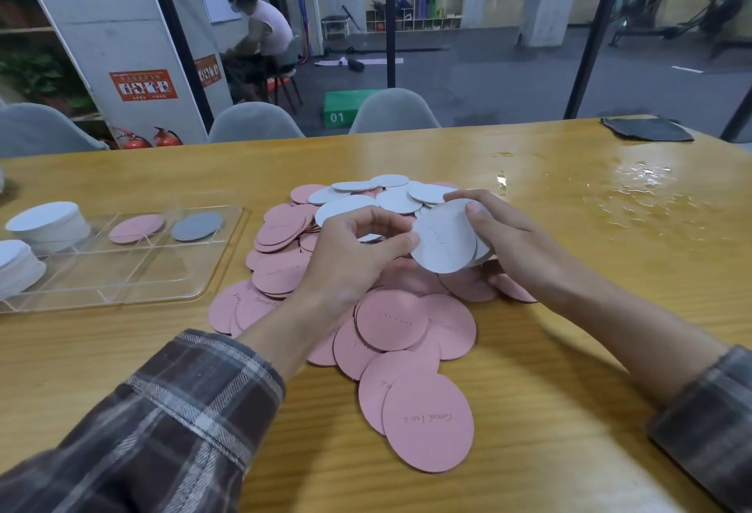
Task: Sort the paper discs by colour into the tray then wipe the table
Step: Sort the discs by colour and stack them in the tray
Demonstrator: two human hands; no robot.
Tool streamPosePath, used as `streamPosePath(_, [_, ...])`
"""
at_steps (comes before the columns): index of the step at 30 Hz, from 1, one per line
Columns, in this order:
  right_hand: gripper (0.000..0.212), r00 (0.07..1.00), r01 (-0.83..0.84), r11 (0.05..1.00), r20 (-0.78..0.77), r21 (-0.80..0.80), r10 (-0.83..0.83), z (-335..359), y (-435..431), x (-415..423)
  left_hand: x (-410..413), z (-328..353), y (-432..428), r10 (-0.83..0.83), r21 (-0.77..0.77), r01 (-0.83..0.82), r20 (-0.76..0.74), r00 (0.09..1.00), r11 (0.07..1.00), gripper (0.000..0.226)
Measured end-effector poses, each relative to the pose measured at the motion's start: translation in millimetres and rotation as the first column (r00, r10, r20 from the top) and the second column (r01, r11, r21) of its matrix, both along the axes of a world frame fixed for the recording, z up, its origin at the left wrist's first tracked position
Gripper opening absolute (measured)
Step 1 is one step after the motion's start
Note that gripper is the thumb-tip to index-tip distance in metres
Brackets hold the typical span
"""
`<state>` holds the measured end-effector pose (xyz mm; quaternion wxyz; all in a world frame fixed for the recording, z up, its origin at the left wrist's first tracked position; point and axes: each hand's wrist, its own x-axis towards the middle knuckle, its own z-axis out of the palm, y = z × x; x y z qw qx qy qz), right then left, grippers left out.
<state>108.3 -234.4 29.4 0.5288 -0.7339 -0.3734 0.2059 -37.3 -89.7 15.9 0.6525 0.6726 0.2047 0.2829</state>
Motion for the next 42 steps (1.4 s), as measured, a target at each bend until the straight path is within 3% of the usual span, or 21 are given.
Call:
streamPosePath(3, [0.031, 0.996, -0.076, 0.997, -0.052, 0.019, 0.077, -2, 2, -9, 0, -1, -2, 0.027, 0.036, -0.027, -0.009, 1.000, 0.999, 0.010])
streamPosePath(10, [0.026, 0.988, -0.151, 0.988, 0.040, 0.000, 0.151, -5, 1, -9, -1, 0, -5, 0.014, 0.011, -0.014, -0.031, 0.999, 1.000, 0.010])
streamPosePath(12, [0.026, 0.987, -0.143, 0.990, 0.067, -0.009, 0.143, -6, 1, -6, -1, 2, 0, 0.058, 0.137, -0.048, -0.064, 0.996, 0.989, 0.007])
streamPosePath(14, [0.025, 0.990, -0.123, 0.992, 0.069, -0.006, 0.123, -7, 1, -2, -3, 0, 16, 0.192, 0.468, -0.147, -0.050, 0.980, 0.871, 0.006])
streamPosePath(16, [0.025, 0.989, -0.100, 0.995, 0.111, -0.025, 0.102, -9, 0, 3, -6, -6, 36, 0.314, 0.753, -0.204, -0.004, 0.950, 0.626, 0.008])
streamPosePath(17, [0.025, 0.986, -0.097, 0.995, 0.131, -0.033, 0.101, -10, 0, 5, -7, -11, 45, 0.354, 0.823, -0.184, -0.022, 0.935, 0.537, 0.014])
streamPosePath(18, [0.025, 0.985, -0.099, 0.994, 0.139, -0.037, 0.103, -11, 0, 6, -7, -15, 53, 0.378, 0.849, -0.137, -0.079, 0.922, 0.511, 0.024])
streamPosePath(22, [0.025, 0.983, -0.107, 0.994, 0.148, -0.025, 0.110, -13, -1, 8, -4, -23, 63, 0.395, 0.830, 0.022, -0.289, 0.872, 0.558, 0.057])
streamPosePath(33, [0.022, 0.986, -0.111, 0.994, 0.125, 0.002, 0.110, -21, 3, 18, -10, -16, 56, 0.281, 0.853, 0.041, -0.216, 0.935, 0.520, 0.035])
streamPosePath(42, [0.030, 0.992, -0.062, 0.997, 0.111, 0.045, 0.057, -27, 5, 29, -15, -14, 37, 0.174, 0.849, 0.081, -0.199, 0.964, 0.522, 0.042])
